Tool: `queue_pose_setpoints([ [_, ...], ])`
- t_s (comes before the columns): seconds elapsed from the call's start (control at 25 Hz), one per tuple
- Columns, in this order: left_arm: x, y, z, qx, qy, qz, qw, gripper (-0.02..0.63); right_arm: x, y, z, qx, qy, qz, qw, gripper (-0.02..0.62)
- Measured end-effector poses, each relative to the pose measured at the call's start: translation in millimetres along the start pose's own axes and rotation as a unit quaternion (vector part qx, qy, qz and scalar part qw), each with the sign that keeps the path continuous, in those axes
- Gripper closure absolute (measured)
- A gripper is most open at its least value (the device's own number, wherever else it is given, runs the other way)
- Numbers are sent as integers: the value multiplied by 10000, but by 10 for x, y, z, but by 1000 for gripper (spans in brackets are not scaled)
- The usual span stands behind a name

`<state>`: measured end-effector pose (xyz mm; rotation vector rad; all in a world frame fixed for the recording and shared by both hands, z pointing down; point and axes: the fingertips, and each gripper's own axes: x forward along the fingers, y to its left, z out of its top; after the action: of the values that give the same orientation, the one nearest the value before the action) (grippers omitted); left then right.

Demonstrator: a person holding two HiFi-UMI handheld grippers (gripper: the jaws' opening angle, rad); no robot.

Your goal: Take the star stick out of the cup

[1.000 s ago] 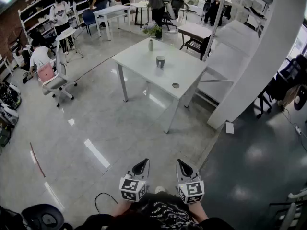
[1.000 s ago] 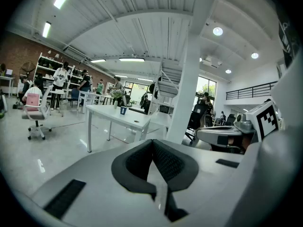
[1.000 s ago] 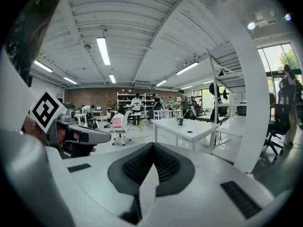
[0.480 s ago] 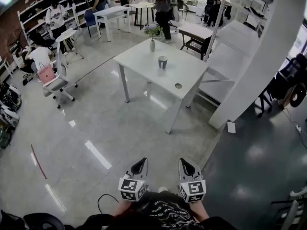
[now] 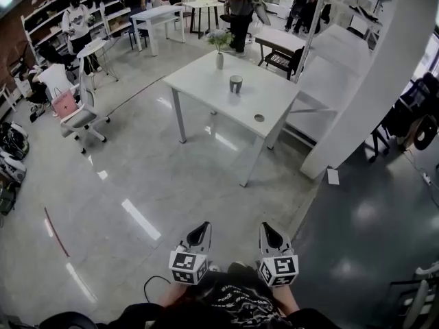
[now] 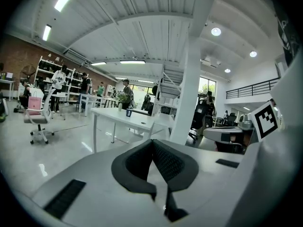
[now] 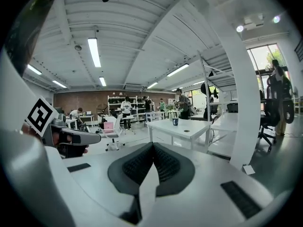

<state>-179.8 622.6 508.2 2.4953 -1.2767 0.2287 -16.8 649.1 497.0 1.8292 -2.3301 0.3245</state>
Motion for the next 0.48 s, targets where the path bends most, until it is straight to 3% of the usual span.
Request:
queue_pose_setpoints([
  [0.48, 419, 332, 8, 95, 254, 72, 9996, 586, 663, -61, 46, 5, 58, 263, 9996, 588],
])
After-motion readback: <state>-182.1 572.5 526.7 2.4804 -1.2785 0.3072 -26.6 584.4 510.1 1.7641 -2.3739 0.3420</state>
